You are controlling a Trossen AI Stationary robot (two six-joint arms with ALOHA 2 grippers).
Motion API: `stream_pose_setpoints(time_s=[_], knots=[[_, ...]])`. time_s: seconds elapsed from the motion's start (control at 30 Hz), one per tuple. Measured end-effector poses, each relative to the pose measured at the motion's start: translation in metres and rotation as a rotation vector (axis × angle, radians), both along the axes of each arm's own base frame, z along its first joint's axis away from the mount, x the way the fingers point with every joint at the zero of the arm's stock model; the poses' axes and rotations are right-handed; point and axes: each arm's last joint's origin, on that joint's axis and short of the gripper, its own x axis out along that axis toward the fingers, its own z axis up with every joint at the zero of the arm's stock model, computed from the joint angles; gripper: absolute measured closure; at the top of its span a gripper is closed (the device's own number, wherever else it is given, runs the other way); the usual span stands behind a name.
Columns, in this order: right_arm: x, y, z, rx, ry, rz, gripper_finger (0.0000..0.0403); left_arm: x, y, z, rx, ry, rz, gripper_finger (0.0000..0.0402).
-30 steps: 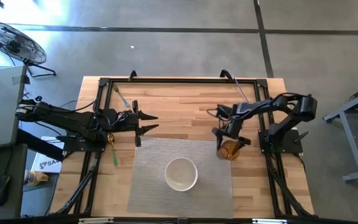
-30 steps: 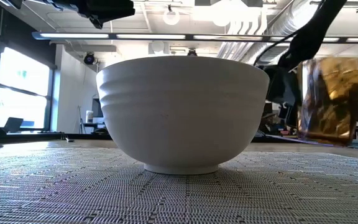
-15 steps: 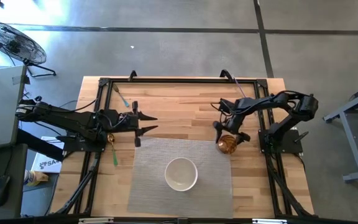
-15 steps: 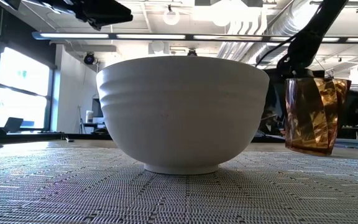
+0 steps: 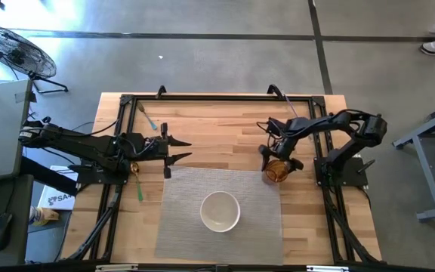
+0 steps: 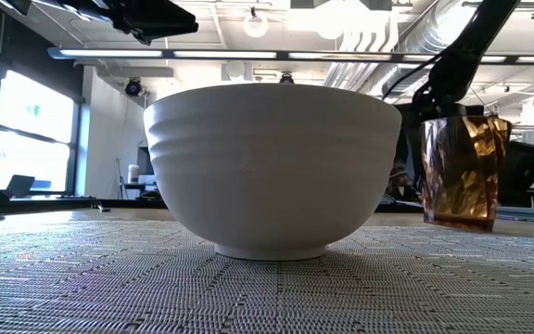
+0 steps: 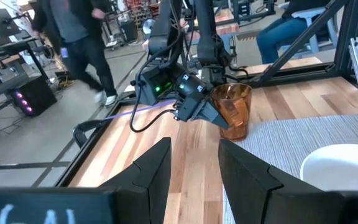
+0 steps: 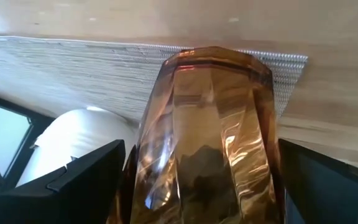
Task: Pick & Place Utensil
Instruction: Put the brown cup to the top right on the gray mat
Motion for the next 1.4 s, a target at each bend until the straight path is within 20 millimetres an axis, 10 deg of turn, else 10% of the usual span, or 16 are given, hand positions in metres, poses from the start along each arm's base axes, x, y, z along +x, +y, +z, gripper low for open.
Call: stream_pose_setpoints(time_s=[1.4], knots=[[0.015,0.018,0.003,0.094,-0.028,0.04,0.0025,0.0,0.0,0.0,0.009,0.006,-0.001,0.027]])
